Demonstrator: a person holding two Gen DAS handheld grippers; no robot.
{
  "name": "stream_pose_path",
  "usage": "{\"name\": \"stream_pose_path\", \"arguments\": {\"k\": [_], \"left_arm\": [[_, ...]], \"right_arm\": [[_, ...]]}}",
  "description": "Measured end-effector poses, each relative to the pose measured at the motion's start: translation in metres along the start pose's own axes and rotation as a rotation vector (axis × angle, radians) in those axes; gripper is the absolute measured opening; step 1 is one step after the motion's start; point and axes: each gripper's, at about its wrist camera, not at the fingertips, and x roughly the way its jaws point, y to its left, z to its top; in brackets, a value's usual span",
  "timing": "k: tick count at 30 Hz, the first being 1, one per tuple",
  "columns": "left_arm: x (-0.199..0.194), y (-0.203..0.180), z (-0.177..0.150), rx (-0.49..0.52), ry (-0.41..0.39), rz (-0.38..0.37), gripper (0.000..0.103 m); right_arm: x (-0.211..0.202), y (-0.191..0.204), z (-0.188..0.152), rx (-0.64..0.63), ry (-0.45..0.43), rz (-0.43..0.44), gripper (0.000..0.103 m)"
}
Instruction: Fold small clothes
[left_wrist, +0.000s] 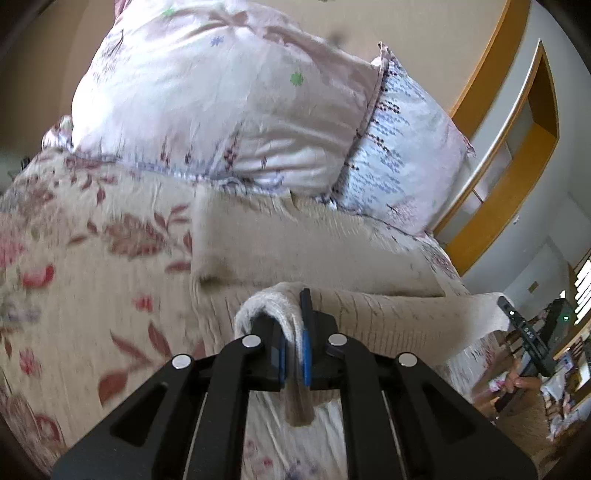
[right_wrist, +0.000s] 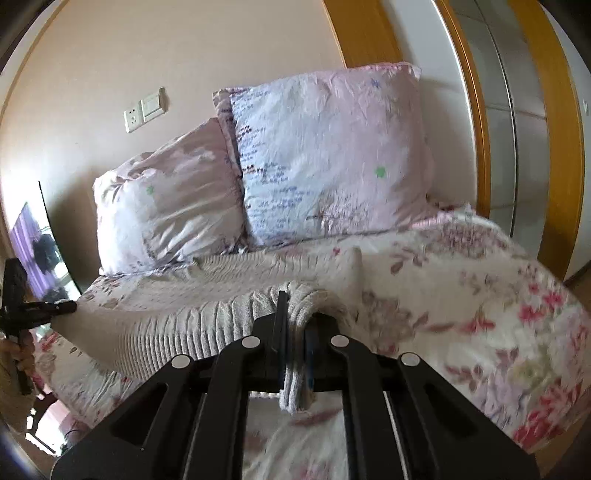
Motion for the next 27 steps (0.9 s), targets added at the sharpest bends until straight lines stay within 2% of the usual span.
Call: {"name": "stream_pose_path", "arguments": {"k": [12, 15, 19, 22, 24, 27], "left_arm": [[0.037, -0.007, 0.081, 0.004, -0.085, 0.050, 0.006], [0.058, 0.000, 0.099, -0.029, -0.089, 0.046, 0.006], [0.108, 0.022, 0.106, -0.120, -0.028, 0.049, 0.006], [0.145, 0.042, 0.100, -0.185, 0.044, 0.073, 0.006], [0.160, 0.054, 0.093, -0.229, 0.078, 0.082, 0.006], [0.170, 0.062, 0.087, -0.260, 0.098, 0.069, 0.006]], "right_arm": [[0.057, 0.014, 0.057, -0.054, -0.090, -0.093, 0.007], [0.081, 0.009, 0.067, -0.032, -0.091, -0.105, 0.007], [0.130, -0.008, 0.062, 0.025, -0.001, -0.131, 0.007], [0.177, -0.027, 0.042, 0.092, 0.149, -0.143, 0.007], [0.192, -0.034, 0.032, 0.126, 0.202, -0.153, 0.007], [0.204, -0.041, 0.029, 0.172, 0.234, -0.144, 0.008]]}}
